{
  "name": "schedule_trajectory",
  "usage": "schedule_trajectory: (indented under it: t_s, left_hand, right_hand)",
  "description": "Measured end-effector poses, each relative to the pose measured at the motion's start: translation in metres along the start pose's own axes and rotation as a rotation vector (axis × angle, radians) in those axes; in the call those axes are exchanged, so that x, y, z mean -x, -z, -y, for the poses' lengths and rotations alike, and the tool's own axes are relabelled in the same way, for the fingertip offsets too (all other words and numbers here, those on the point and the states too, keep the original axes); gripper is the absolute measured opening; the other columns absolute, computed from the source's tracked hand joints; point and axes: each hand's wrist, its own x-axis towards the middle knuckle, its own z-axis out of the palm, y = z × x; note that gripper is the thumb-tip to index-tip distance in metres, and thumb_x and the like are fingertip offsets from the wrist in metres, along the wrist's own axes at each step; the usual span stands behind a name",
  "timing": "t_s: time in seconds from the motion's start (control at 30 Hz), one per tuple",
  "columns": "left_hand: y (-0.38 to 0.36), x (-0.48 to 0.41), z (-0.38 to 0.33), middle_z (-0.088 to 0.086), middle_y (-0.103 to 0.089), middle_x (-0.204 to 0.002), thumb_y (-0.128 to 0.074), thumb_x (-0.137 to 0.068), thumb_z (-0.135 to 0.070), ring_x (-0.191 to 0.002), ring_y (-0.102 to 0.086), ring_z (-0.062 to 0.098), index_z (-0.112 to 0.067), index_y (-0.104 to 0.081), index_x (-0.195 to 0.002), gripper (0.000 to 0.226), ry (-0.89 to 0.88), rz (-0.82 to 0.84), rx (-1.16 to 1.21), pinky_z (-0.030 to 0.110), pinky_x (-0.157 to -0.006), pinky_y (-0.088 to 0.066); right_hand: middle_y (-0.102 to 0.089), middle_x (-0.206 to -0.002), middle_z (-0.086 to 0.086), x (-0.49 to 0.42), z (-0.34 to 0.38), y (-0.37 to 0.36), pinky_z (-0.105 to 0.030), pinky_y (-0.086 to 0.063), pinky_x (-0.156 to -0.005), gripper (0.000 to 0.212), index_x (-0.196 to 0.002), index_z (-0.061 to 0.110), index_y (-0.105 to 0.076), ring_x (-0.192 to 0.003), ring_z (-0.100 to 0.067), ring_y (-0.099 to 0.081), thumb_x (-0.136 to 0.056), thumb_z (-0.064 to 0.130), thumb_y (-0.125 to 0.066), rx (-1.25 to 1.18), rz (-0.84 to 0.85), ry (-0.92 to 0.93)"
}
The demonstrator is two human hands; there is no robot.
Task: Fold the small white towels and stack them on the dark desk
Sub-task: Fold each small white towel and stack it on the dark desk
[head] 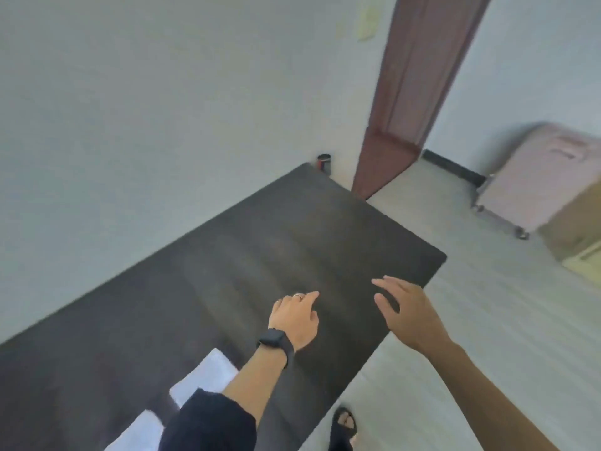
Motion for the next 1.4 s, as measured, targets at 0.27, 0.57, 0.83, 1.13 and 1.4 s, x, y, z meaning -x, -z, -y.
schedule_trajectory:
  t_s: [0.27, 0.57, 0.83, 1.13, 1.4]
  left_hand:
    - [0.061, -0.027, -0.251, -0.002, -0.057, -0.14, -0.049, -0.095, -0.051, -0.131, -0.05, 0.019, -0.027, -0.051, -0.143, 0.054, -0.693, -0.253, 0.12, 0.036, -0.109, -0.04]
    - [0.043, 0.02, -0.492, -0.005, -0.061, -0.133, -0.05, -0.094, -0.05, -0.123, -0.054, 0.017, -0.032, -0.056, -0.136, 0.046, -1.086, -0.375, 0.189, 0.035, -0.102, -0.043]
    - [-0.002, 0.045, -0.633, -0.007, -0.054, -0.141, -0.041, -0.094, -0.056, -0.13, -0.048, 0.015, -0.035, -0.052, -0.14, 0.051, -1.149, -0.328, 0.226, 0.039, -0.105, -0.043]
    - [-0.042, 0.013, -0.794, -0.006, -0.05, -0.145, -0.042, -0.094, -0.054, -0.133, -0.046, 0.017, -0.037, -0.05, -0.14, 0.05, -1.211, -0.341, 0.203, 0.04, -0.108, -0.04]
    - [-0.09, -0.054, -0.963, -0.01, -0.046, -0.148, -0.039, -0.094, -0.056, -0.135, -0.043, 0.015, -0.04, -0.046, -0.143, 0.052, -1.25, -0.269, 0.228, 0.041, -0.11, -0.039]
  right_hand:
    - [-0.057, -0.137, 0.01, 0.122, -0.105, 0.171, -0.041, -0.042, -0.106, 0.038, -0.132, 0.036, -0.059, -0.134, -0.02, -0.041, -0.099, 0.047, -0.044, 0.019, -0.638, -0.31]
    - [-0.06, -0.133, 0.011, 0.268, -0.213, 0.286, -0.046, -0.047, -0.099, 0.039, -0.131, 0.039, -0.057, -0.13, -0.02, -0.043, -0.098, 0.051, -0.04, 0.144, -0.979, -0.537]
    - [-0.062, -0.124, 0.012, 0.358, -0.313, 0.355, -0.045, -0.049, -0.092, 0.044, -0.131, 0.04, -0.055, -0.122, -0.021, -0.047, -0.095, 0.055, -0.035, 0.252, -1.046, -0.627]
    - [-0.063, -0.117, 0.012, 0.379, -0.443, 0.441, -0.045, -0.048, -0.092, 0.042, -0.132, 0.04, -0.055, -0.118, -0.021, -0.047, -0.095, 0.052, -0.037, 0.324, -1.07, -0.673]
    - [-0.063, -0.118, 0.013, 0.354, -0.591, 0.529, -0.045, -0.048, -0.091, 0.046, -0.132, 0.04, -0.055, -0.119, -0.022, -0.049, -0.092, 0.053, -0.035, 0.347, -1.045, -0.741]
